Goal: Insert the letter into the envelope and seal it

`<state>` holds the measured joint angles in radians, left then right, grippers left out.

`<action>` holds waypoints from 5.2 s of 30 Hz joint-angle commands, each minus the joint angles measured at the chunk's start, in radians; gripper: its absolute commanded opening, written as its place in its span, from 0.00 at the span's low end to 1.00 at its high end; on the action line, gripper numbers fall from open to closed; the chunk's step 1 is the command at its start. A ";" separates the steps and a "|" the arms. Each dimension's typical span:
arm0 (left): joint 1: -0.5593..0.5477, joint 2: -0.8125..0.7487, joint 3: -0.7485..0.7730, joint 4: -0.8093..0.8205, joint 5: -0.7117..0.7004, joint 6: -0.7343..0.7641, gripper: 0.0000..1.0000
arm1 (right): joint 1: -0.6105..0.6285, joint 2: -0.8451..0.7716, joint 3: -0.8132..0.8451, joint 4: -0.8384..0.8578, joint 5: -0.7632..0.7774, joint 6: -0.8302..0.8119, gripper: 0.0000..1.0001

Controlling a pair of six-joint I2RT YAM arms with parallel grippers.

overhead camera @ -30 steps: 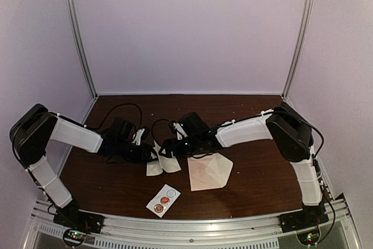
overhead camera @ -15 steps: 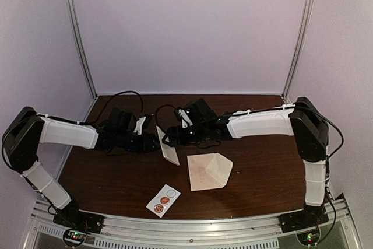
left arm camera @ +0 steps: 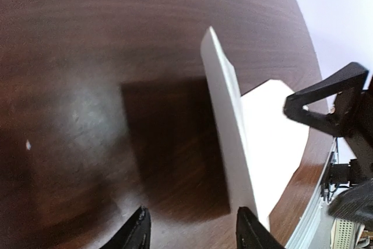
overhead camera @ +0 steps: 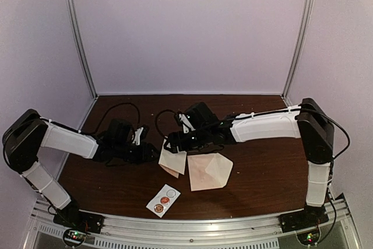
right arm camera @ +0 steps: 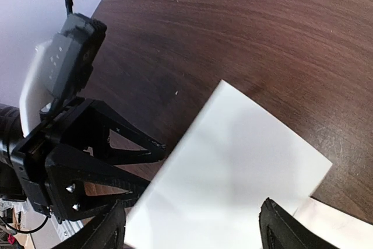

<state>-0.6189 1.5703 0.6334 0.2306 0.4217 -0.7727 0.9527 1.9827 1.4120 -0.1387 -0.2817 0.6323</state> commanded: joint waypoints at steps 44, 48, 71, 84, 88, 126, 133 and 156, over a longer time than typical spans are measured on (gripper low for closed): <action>-0.018 0.105 -0.090 0.282 0.119 -0.167 0.44 | -0.046 0.016 -0.254 0.237 -0.131 0.192 0.56; -0.022 0.112 -0.090 0.293 0.119 -0.173 0.42 | -0.052 0.025 -0.266 0.290 -0.164 0.222 0.51; -0.030 -0.227 -0.024 0.017 -0.140 -0.048 0.63 | -0.098 -0.157 -0.295 0.457 -0.205 0.205 0.00; -0.021 -0.383 0.152 -0.069 0.023 -0.016 0.80 | -0.104 -0.401 -0.308 0.460 -0.228 0.030 0.00; -0.021 -0.374 0.151 -0.013 0.073 -0.040 0.81 | -0.102 -0.424 -0.327 0.487 -0.266 0.019 0.00; -0.021 -0.346 0.015 0.349 0.252 -0.171 0.00 | -0.101 -0.425 -0.349 0.462 -0.306 0.001 0.20; -0.021 -0.372 0.004 0.351 0.273 -0.122 0.00 | -0.121 -0.490 -0.377 0.413 -0.234 -0.023 0.68; -0.033 -0.379 0.037 0.366 0.399 -0.042 0.00 | -0.067 -0.408 -0.308 0.589 -0.500 0.044 0.63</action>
<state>-0.6456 1.1893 0.6434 0.5644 0.8032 -0.8391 0.8783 1.5608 1.0786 0.3466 -0.7231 0.6384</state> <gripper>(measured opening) 0.008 0.688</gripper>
